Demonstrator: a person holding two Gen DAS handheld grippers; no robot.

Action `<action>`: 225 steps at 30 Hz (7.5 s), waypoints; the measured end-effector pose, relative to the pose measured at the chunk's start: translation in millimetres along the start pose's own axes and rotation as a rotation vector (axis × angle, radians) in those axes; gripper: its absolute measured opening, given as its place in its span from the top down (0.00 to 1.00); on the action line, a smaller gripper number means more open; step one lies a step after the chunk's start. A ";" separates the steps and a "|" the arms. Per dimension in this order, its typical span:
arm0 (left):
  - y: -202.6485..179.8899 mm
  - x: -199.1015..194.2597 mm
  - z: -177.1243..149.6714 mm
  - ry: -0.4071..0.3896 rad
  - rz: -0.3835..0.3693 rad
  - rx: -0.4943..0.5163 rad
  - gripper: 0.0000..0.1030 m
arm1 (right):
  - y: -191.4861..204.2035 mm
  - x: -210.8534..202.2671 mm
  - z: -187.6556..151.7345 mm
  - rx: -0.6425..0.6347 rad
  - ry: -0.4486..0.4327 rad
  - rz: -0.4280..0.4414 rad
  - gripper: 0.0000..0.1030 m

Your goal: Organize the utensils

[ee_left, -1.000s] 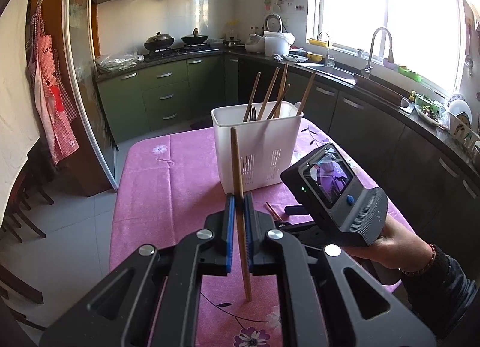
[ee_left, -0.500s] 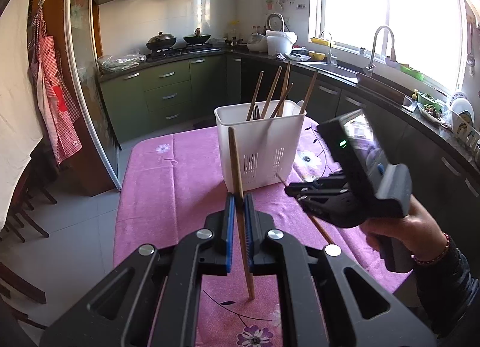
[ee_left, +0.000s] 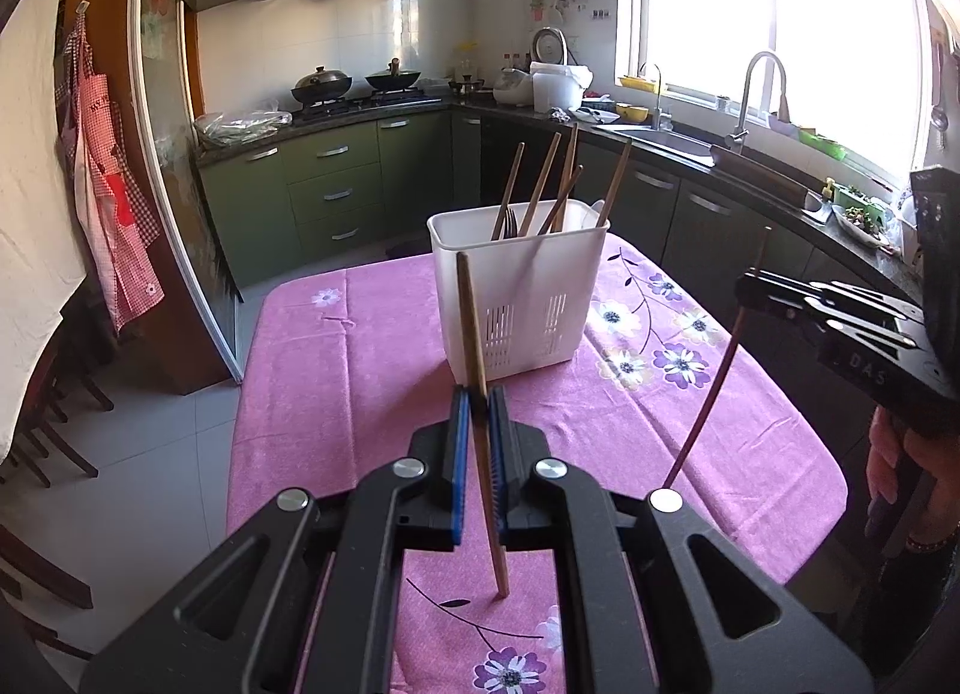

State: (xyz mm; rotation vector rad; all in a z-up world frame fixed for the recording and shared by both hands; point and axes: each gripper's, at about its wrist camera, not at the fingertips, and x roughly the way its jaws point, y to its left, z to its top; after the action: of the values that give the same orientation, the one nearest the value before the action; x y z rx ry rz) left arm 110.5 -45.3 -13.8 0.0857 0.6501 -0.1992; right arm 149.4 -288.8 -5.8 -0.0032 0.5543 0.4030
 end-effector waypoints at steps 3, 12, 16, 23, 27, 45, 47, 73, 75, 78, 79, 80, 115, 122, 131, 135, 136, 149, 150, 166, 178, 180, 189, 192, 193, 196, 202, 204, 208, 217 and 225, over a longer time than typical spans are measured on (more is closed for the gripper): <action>-0.5 -0.9 -0.1 -0.001 -0.005 -0.001 0.93 | 1.0 -17.7 -8.5 0.011 -0.013 -0.002 0.94; 6.5 -1.0 17.2 -0.007 -0.028 -0.012 0.94 | -4.6 -29.0 -18.2 0.030 -0.019 0.008 0.94; 10.1 -6.2 44.4 -0.039 -0.042 -0.006 0.94 | -4.2 -26.6 -18.0 0.035 -0.022 0.013 0.94; 14.5 5.8 90.5 -0.002 -0.084 0.008 0.97 | -6.7 -25.7 -18.4 0.045 -0.026 0.025 0.94; 30.0 51.8 85.1 0.152 -0.043 -0.019 0.92 | -8.5 -24.2 -17.6 0.042 -0.023 0.033 0.94; 98.5 253.0 8.0 0.624 0.148 -0.226 0.75 | -11.0 -21.1 -17.0 0.044 -0.014 0.056 0.94; 96.8 253.8 9.9 0.626 0.137 -0.224 0.88 | -11.2 -20.7 -16.9 0.045 -0.012 0.057 0.94; 56.1 40.7 41.3 0.173 0.017 -0.093 0.94 | -17.1 -23.6 -21.7 0.057 -0.001 0.033 0.94; 50.6 25.3 38.7 0.149 0.014 -0.077 0.94 | -17.2 -23.5 -22.1 0.057 -0.001 0.030 0.94; 46.8 16.7 36.8 0.132 0.000 -0.058 0.94 | -16.3 -23.2 -21.5 0.056 0.000 0.028 0.94; 45.9 14.6 36.4 0.126 -0.006 -0.057 0.94 | -15.3 -23.1 -21.5 0.054 0.000 0.027 0.94; 45.0 12.8 37.4 0.119 -0.012 -0.056 0.94 | -14.6 -23.3 -21.4 0.052 0.001 0.027 0.94; 12.6 79.9 195.3 0.045 -0.073 -0.021 0.94 | -17.1 -21.9 -22.9 0.050 0.013 0.032 0.94; 13.5 109.3 147.6 0.109 -0.114 -0.025 0.51 | -18.1 -27.9 4.3 0.057 -0.037 0.043 0.94; 20.7 8.7 68.5 -0.232 0.046 -0.061 0.06 | -8.4 -40.0 95.6 0.060 -0.198 0.128 0.94; 23.4 -5.4 21.1 -0.220 0.115 -0.070 0.06 | -1.5 -40.3 138.3 0.054 -0.278 0.110 0.94; 25.5 -5.6 10.9 -0.202 0.121 -0.073 0.06 | -0.1 -37.7 147.7 0.051 -0.293 0.092 0.94; 15.9 7.7 -26.2 -0.116 0.106 -0.031 0.06 | -7.6 49.1 187.4 0.069 -0.241 -0.037 0.94; 13.6 9.5 -27.4 -0.114 0.109 -0.024 0.06 | -8.4 53.2 184.8 0.071 -0.233 -0.035 0.94; 8.3 6.6 -30.3 -0.117 0.101 -0.028 0.06 | 4.6 81.7 123.6 0.036 -0.137 -0.013 0.70; 6.7 -5.2 -53.2 -0.110 0.103 -0.040 0.06 | 6.2 -48.4 -14.6 0.051 -0.264 -0.071 0.04; 9.4 -11.4 -56.8 -0.115 0.106 -0.052 0.06 | 8.7 -60.8 -40.2 0.043 -0.259 -0.089 0.04; 13.9 -48.7 -70.0 -0.155 0.144 -0.072 0.06 | 22.0 -124.1 -88.4 0.013 -0.302 -0.140 0.04; 11.4 -60.3 -72.8 -0.171 0.157 -0.061 0.06 | 22.8 -135.8 -86.9 0.021 -0.321 -0.142 0.04; 10.9 -63.9 -73.7 -0.178 0.161 -0.060 0.06 | 24.7 -137.9 -86.7 0.017 -0.323 -0.149 0.04; 11.5 -69.7 -74.9 -0.185 0.165 -0.064 0.06 | 29.1 -140.6 -87.0 0.015 -0.322 -0.165 0.04; 10.4 -73.2 -76.3 -0.180 0.183 -0.057 0.06 | 32.3 -131.4 -83.9 0.011 -0.299 -0.172 0.04; 10.0 -73.5 -76.5 -0.178 0.182 -0.055 0.06 | 32.6 -128.7 -84.3 0.011 -0.292 -0.169 0.04; 8.1 -73.9 -75.3 -0.178 0.186 -0.049 0.06 | 32.1 -123.8 -81.9 0.009 -0.282 -0.167 0.04; 9.5 -76.9 -75.9 -0.184 0.192 -0.056 0.06 | 35.4 -122.6 -80.7 0.000 -0.280 -0.162 0.04; 11.7 -79.2 -77.2 -0.186 0.194 -0.060 0.06 | 37.9 -121.8 -79.9 -0.006 -0.277 -0.156 0.04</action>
State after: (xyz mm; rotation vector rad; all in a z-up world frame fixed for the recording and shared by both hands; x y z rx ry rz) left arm 5.7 -10.4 -26.7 0.0709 0.4588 -0.0005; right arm 0.1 -307.9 -7.5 0.0032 0.2774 0.2477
